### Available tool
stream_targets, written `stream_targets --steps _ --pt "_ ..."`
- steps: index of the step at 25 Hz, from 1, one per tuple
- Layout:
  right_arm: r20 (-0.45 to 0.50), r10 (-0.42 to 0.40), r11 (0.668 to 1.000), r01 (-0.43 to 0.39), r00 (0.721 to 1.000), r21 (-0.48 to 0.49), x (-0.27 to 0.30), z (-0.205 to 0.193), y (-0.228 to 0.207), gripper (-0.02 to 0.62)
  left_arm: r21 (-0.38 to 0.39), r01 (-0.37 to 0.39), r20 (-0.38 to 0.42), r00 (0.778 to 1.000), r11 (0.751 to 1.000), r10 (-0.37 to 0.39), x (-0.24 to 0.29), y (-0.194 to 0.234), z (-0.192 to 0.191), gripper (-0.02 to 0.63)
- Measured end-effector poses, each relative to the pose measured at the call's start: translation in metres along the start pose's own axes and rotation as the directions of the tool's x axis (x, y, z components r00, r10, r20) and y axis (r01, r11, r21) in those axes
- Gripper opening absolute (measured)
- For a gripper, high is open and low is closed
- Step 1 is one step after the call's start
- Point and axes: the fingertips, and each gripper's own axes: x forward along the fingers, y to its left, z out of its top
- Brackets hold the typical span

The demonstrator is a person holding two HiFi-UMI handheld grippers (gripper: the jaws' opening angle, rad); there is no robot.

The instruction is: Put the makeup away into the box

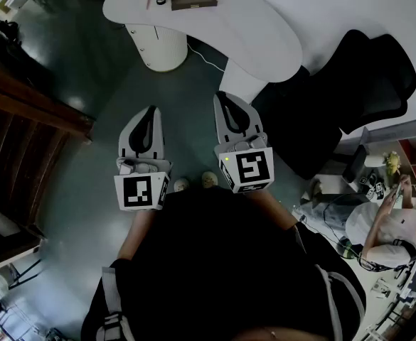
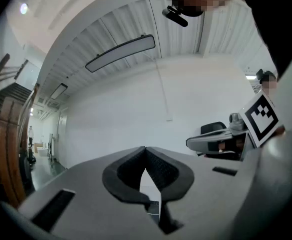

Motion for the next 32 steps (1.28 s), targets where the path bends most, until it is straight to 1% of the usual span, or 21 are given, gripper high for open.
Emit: stream_targets --steps 9,14,19,21,26,32 --pt "0.020 -0.005 1.000 0.005 1.000 0.010 0.000 0.000 -0.021 0.021 0.013 -0.007 0.008 1.000 1.000 0.007 0.016 -0.014 0.004 0.008" --pt "0.010 0.033 0.997 -0.033 0.999 0.072 0.002 -0.008 -0.036 0.021 0.019 -0.021 0.008 1.000 1.000 0.021 0.026 -0.024 0.004 0.008" --pt "0.014 0.048 0.997 -0.049 0.999 0.056 0.003 -0.010 -0.043 0.023 0.018 -0.027 0.030 0.999 0.999 0.026 0.031 -0.027 0.006 0.008" --pt "0.020 0.057 0.997 -0.058 0.998 0.052 0.005 -0.010 -0.043 0.023 0.018 -0.027 0.025 0.999 0.999 0.027 0.033 -0.026 0.004 0.009" --pt "0.016 0.073 0.995 -0.074 0.997 0.060 0.022 -0.015 -0.041 0.023 0.013 -0.010 0.003 1.000 1.000 0.010 0.050 -0.015 -0.004 0.009" --pt "0.004 0.069 0.996 -0.069 0.998 0.048 0.072 -0.024 -0.043 0.023 0.007 -0.004 0.002 1.000 1.000 0.004 0.086 0.022 -0.019 0.009"
